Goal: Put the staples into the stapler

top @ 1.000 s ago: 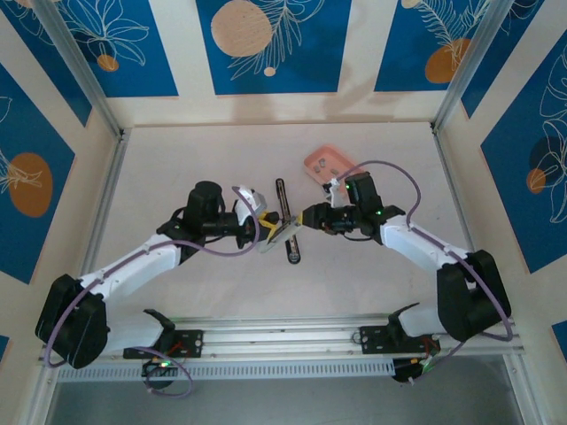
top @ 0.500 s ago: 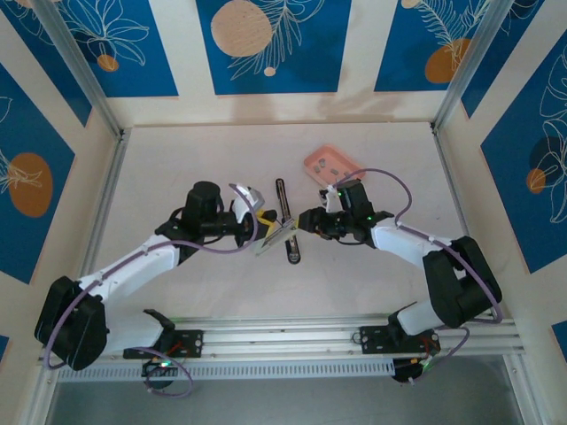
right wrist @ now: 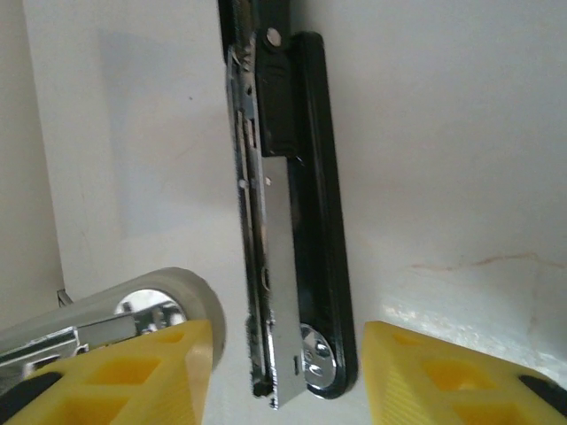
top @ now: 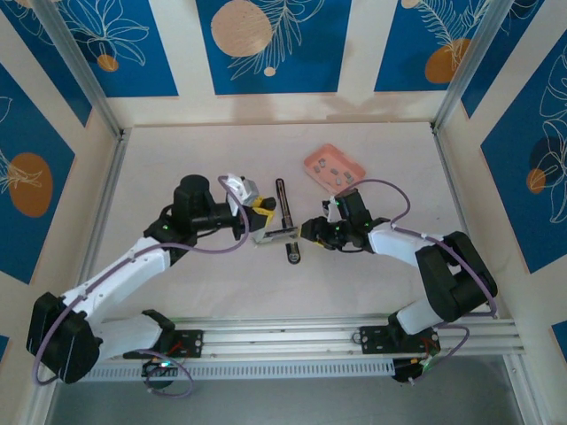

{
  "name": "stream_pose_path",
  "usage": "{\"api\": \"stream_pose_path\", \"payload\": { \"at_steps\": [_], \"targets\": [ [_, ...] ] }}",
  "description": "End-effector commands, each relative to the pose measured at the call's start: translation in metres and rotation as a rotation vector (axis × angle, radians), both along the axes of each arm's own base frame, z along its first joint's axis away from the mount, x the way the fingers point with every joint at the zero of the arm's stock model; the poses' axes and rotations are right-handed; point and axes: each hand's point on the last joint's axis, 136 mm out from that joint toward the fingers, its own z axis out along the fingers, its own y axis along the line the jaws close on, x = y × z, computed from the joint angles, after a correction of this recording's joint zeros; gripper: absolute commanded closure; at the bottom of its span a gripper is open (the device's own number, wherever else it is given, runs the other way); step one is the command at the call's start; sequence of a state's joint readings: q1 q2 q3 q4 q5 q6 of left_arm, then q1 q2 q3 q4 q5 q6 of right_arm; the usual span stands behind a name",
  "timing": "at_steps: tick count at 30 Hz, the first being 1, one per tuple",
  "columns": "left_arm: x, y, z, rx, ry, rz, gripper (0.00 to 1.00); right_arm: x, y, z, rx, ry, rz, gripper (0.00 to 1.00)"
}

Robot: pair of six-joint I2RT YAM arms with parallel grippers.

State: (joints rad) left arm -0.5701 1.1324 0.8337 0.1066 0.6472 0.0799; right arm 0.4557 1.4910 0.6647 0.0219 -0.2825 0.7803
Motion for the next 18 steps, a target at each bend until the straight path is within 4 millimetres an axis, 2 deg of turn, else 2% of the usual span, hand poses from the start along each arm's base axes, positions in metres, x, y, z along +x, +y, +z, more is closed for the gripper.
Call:
{"api": "stream_pose_path", "payload": {
  "at_steps": [1, 7, 10, 13, 18],
  "targets": [
    [-0.012, -0.005, 0.076, -0.136, -0.248, -0.066, 1.0, -0.016, 0.017, 0.01, 0.058, -0.011, 0.088, 0.49],
    [-0.008, -0.003, 0.085, -0.138, -0.277, -0.039, 1.0, -0.017, 0.014, 0.028, 0.055, -0.098, 0.114, 0.46],
    [-0.003, -0.001, 0.09, -0.14, -0.286, -0.008, 1.0, -0.017, 0.01, 0.044, 0.043, -0.181, 0.13, 0.44],
    [0.004, 0.002, 0.095, -0.149, -0.293, 0.043, 1.0, -0.016, 0.006, 0.067, 0.028, -0.3, 0.154, 0.4],
    [0.008, 0.006, 0.102, -0.16, -0.306, 0.086, 1.0, -0.01, 0.0, 0.13, 0.016, -0.655, 0.223, 0.36]
  ]
}}
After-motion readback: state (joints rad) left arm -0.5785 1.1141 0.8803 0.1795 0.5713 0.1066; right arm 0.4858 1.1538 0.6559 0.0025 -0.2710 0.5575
